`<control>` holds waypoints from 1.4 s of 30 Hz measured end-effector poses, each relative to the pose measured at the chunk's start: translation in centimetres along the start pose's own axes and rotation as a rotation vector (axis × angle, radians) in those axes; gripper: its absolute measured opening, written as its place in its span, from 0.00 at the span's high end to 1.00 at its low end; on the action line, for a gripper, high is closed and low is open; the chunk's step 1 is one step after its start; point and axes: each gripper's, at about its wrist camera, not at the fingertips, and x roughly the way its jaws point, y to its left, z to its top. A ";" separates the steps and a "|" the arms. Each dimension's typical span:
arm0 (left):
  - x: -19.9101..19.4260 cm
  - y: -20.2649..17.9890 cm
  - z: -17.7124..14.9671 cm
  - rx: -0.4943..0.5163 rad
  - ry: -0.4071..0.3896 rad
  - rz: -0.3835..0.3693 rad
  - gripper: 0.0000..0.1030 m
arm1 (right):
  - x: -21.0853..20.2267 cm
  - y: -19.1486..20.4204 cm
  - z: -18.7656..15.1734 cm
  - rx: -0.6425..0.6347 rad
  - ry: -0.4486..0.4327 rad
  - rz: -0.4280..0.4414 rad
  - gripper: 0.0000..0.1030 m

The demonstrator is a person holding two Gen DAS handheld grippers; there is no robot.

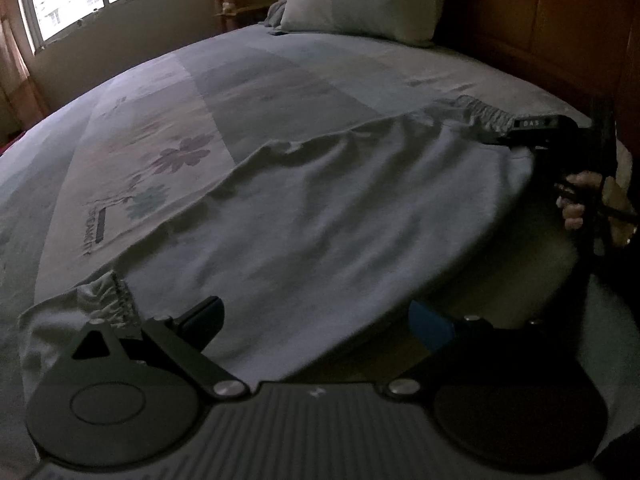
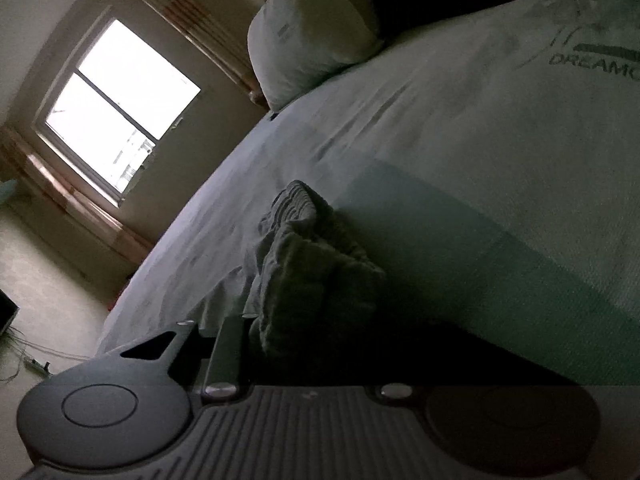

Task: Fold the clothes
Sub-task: 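Close the right gripper on the elastic leg cuff, then lift the cuff with the right gripper and carry it over the pants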

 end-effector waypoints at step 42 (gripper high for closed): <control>-6.4 17.3 -13.0 -0.204 -0.052 -0.035 0.04 | 1.1 37.5 -14.0 -0.861 0.065 0.121 0.74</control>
